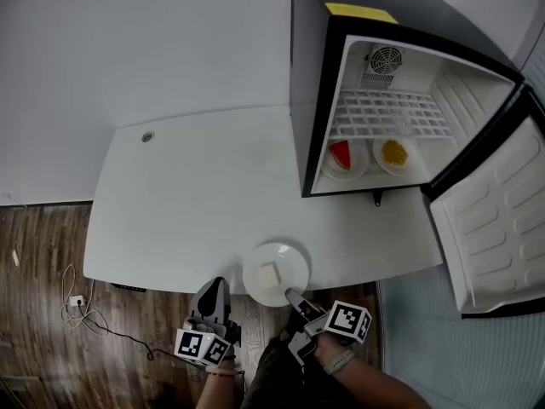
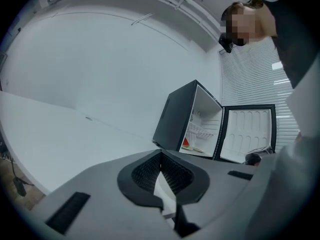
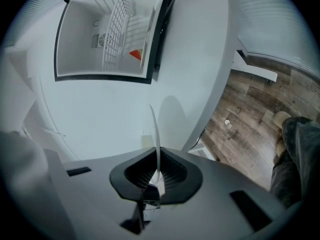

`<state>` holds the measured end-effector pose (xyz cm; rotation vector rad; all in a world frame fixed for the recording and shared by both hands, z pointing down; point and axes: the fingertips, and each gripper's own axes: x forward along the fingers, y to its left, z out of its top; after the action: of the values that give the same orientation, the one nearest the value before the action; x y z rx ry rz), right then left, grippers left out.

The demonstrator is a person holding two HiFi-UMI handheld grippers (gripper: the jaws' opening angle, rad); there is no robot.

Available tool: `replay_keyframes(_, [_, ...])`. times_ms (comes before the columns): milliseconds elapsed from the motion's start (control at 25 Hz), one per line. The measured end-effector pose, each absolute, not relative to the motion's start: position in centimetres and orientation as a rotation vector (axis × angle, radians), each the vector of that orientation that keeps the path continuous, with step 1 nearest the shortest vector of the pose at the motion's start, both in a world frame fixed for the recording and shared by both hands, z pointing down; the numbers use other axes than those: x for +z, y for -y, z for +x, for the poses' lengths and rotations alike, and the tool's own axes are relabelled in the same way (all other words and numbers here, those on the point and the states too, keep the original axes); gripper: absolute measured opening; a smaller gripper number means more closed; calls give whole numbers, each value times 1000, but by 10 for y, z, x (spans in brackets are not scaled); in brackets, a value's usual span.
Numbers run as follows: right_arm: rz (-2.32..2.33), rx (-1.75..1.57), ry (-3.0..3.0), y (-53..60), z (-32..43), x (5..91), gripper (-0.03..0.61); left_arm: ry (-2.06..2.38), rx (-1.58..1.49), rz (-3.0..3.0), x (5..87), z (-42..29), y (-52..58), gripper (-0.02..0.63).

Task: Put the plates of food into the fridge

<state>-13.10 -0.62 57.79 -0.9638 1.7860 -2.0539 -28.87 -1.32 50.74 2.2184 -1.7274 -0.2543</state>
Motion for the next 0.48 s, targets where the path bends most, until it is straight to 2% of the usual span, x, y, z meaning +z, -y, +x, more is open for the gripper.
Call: replay_keyframes(480, [-1083, -1908, -1738, 62, -48, 518, 17, 1533, -226, 2383, 477, -235, 82, 6])
